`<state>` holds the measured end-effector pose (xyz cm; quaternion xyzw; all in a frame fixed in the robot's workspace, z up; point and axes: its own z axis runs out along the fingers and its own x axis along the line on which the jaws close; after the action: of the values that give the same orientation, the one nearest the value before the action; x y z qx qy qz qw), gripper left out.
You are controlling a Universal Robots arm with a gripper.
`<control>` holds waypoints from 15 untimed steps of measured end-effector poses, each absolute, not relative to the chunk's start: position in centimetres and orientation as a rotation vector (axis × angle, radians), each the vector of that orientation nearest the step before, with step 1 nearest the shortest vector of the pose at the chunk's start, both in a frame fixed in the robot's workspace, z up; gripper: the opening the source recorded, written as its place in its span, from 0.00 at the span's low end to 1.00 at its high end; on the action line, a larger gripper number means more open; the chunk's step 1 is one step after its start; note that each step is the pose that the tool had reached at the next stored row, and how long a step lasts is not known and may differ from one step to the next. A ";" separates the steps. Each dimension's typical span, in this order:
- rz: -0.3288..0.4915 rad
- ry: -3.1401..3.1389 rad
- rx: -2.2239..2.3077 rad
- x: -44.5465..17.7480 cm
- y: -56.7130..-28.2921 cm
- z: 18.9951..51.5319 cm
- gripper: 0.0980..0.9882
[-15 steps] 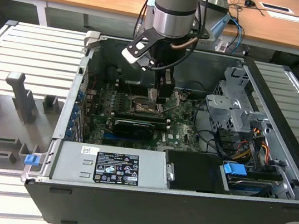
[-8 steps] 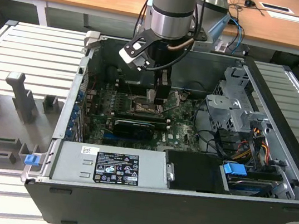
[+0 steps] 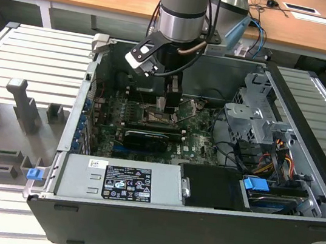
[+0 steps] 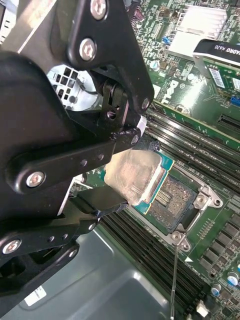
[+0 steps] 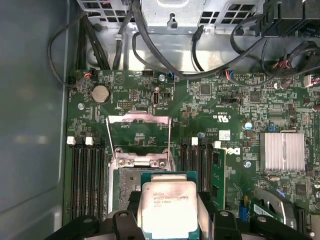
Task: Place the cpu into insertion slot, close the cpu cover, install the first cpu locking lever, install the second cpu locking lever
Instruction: 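Place the cpu into insertion slot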
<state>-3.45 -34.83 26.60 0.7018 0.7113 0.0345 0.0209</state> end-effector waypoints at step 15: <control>0.107 2.205 2.176 -3.7 -34.7 26.4 0.48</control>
<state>-3.66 -34.73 26.41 0.7018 0.7113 0.0346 0.0209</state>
